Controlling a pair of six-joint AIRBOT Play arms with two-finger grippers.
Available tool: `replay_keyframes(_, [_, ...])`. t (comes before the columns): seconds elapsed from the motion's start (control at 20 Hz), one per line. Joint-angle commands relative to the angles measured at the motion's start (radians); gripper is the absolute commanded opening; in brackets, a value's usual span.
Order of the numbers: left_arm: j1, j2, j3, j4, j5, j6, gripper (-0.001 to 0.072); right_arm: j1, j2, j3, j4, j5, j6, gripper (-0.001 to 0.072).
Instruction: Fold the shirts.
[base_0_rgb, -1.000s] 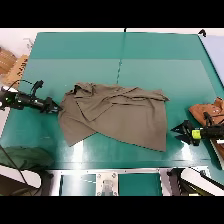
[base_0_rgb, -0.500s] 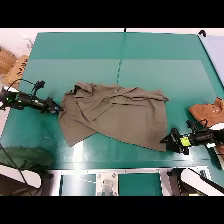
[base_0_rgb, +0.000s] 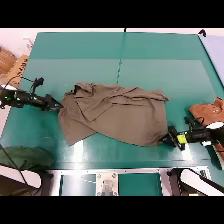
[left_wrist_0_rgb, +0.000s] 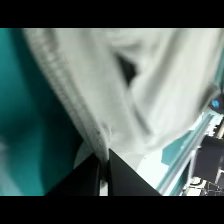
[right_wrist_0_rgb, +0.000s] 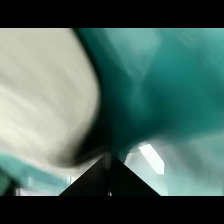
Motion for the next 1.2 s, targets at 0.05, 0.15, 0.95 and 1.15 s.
replay_keyframes(0.05, [0.001, 0.17, 0.08, -0.105, -0.054, -0.007, 0.0028, 0.0, 0.13, 0.213, 0.263, 0.11, -0.076, 0.0017])
replay_keyframes(0.15, [0.001, 0.309, 0.158, -0.164, -0.051, -0.008, 0.0028, -0.001, 0.228, 0.434, 0.298, 0.099, -0.075, 0.0017])
replay_keyframes(0.95, [0.001, 1.014, 0.748, -0.13, 0.297, -0.217, 0.0029, -0.11, 0.567, 1.316, 0.148, -0.374, -0.026, 0.0017])
replay_keyframes(1.15, [0.001, 0.983, 0.689, -0.06, 0.276, -0.24, 0.0029, -0.109, 0.567, 1.159, 0.181, -0.27, -0.019, 0.0017])
